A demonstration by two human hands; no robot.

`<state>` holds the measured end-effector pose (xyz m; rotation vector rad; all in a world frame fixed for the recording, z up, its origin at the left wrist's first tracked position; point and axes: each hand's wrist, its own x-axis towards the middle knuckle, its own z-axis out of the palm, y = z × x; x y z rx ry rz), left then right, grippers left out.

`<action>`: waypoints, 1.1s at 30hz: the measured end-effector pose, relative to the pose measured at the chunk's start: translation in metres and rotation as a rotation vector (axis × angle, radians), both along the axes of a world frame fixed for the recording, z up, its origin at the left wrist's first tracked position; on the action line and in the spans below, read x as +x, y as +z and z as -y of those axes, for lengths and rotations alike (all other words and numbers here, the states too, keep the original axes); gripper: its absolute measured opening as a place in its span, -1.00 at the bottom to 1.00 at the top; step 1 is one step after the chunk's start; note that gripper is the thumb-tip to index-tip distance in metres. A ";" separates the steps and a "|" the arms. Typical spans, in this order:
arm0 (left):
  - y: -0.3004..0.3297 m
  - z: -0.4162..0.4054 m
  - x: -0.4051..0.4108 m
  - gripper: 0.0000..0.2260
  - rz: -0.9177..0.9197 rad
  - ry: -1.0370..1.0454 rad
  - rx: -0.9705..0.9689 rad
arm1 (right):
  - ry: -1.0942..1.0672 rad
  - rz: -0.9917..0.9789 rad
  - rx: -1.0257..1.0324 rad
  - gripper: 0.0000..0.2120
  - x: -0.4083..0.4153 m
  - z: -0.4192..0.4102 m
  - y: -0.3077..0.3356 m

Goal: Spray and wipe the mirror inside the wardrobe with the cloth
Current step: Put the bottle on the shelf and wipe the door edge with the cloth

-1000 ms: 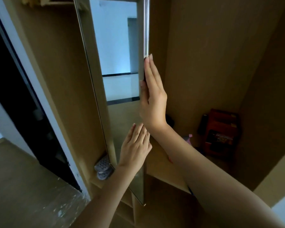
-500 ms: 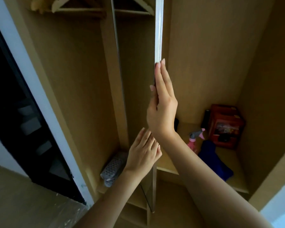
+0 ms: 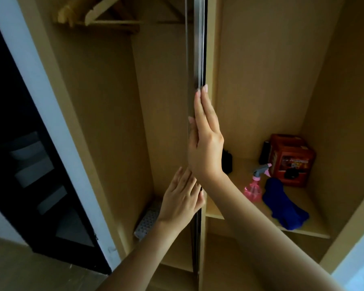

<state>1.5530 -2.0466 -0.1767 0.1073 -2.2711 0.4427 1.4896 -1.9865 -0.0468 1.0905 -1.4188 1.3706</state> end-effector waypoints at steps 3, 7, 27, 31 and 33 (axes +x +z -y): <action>-0.005 0.016 0.001 -0.47 -0.002 -0.017 0.020 | 0.000 -0.005 0.024 -0.45 0.005 0.010 0.000; -0.007 0.035 0.002 -0.56 -0.011 -0.063 0.026 | -0.054 -0.045 0.036 -0.49 0.012 0.025 0.007; 0.030 0.064 -0.024 -0.46 -0.295 -0.244 0.027 | -0.645 -0.305 0.141 -0.41 -0.004 0.068 0.075; 0.026 0.071 -0.028 -0.53 -0.293 -0.339 0.008 | -0.694 -0.296 0.135 -0.41 -0.010 0.073 0.075; 0.027 0.071 -0.033 -0.53 -0.289 -0.358 0.020 | -0.734 -0.286 0.157 -0.40 -0.015 0.074 0.075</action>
